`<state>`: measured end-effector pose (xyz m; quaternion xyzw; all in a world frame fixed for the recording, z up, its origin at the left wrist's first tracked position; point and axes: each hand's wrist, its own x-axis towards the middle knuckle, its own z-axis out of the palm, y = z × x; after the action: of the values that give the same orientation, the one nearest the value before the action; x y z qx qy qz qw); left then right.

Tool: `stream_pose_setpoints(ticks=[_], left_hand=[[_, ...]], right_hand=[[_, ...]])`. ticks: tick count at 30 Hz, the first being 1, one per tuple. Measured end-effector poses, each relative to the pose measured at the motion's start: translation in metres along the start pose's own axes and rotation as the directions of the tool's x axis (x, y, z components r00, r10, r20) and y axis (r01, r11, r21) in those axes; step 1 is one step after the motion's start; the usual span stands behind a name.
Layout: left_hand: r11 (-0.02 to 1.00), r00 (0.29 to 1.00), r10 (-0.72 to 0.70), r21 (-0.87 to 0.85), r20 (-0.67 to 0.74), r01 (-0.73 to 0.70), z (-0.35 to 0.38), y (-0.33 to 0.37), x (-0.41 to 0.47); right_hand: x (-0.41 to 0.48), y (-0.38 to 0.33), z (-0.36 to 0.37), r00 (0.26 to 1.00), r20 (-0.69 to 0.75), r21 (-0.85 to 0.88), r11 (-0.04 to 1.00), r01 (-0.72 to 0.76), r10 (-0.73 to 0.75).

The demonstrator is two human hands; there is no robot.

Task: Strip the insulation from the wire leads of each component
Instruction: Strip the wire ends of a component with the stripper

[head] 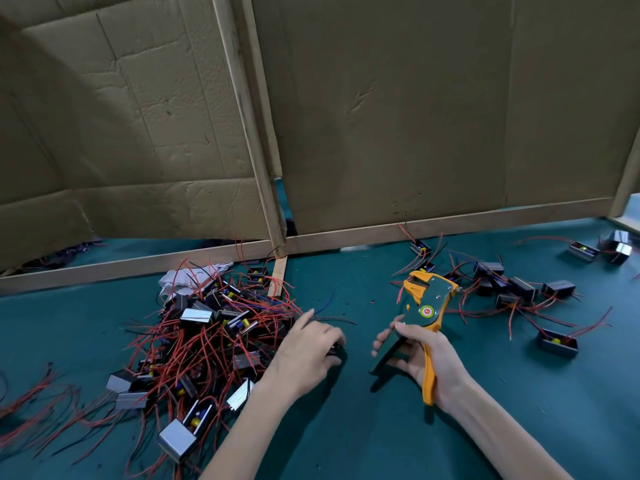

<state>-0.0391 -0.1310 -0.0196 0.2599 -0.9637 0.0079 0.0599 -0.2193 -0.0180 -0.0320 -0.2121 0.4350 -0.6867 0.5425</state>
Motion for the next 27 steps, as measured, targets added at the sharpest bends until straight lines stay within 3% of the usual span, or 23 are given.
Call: stream_pose_setpoints(ticks=[3,6,8,10,12,14,19,22,24,27], left_hand=[[0.998,0.999,-0.021,-0.058,-0.04,0.018,-0.001,0.002,0.01],[0.937,0.97,-0.096,-0.35,-0.226,0.011,-0.006,0.005,0.014],[0.791,0.917,-0.242,-0.612,-0.317,-0.003,-0.014,0.009,0.016],[0.594,0.872,-0.369,-0.804,-0.321,-0.045,-0.021,0.011,0.017],[0.483,0.843,-0.44,-0.873,-0.31,-0.07,-0.028,0.011,0.017],[0.438,0.834,-0.467,-0.896,-0.294,-0.071,-0.033,0.009,0.017],[0.428,0.831,-0.52,-0.902,-0.197,0.054,-0.034,0.006,0.016],[0.547,0.859,-0.488,-0.821,-0.155,0.162,-0.031,0.008,0.015],[0.634,0.882,-0.426,-0.762,-0.201,0.133,-0.031,0.011,0.014],[0.674,0.891,-0.341,-0.739,-0.3,0.009,-0.041,0.016,0.013]], right_hand=[[-0.001,-0.001,0.0,1.0,0.001,-0.005,1.0,0.002,-0.002],[-0.003,-0.003,0.002,0.999,0.033,-0.023,1.0,-0.001,0.001],[-0.005,-0.004,0.003,0.997,0.07,-0.038,0.999,-0.013,0.015],[-0.007,-0.005,0.004,0.992,0.113,-0.047,0.998,-0.042,0.047],[-0.009,-0.005,0.005,0.983,0.164,-0.049,0.996,-0.077,0.084],[-0.011,-0.005,0.006,0.97,0.216,-0.057,0.993,-0.101,0.111],[-0.012,-0.004,0.008,0.949,0.275,-0.074,0.987,-0.14,0.155],[-0.012,-0.004,0.008,0.949,0.266,-0.081,0.985,-0.155,0.172],[-0.012,-0.005,0.008,0.949,0.265,-0.082,0.984,-0.156,0.173],[-0.012,-0.006,0.008,0.95,0.268,-0.074,0.987,-0.144,0.159]])
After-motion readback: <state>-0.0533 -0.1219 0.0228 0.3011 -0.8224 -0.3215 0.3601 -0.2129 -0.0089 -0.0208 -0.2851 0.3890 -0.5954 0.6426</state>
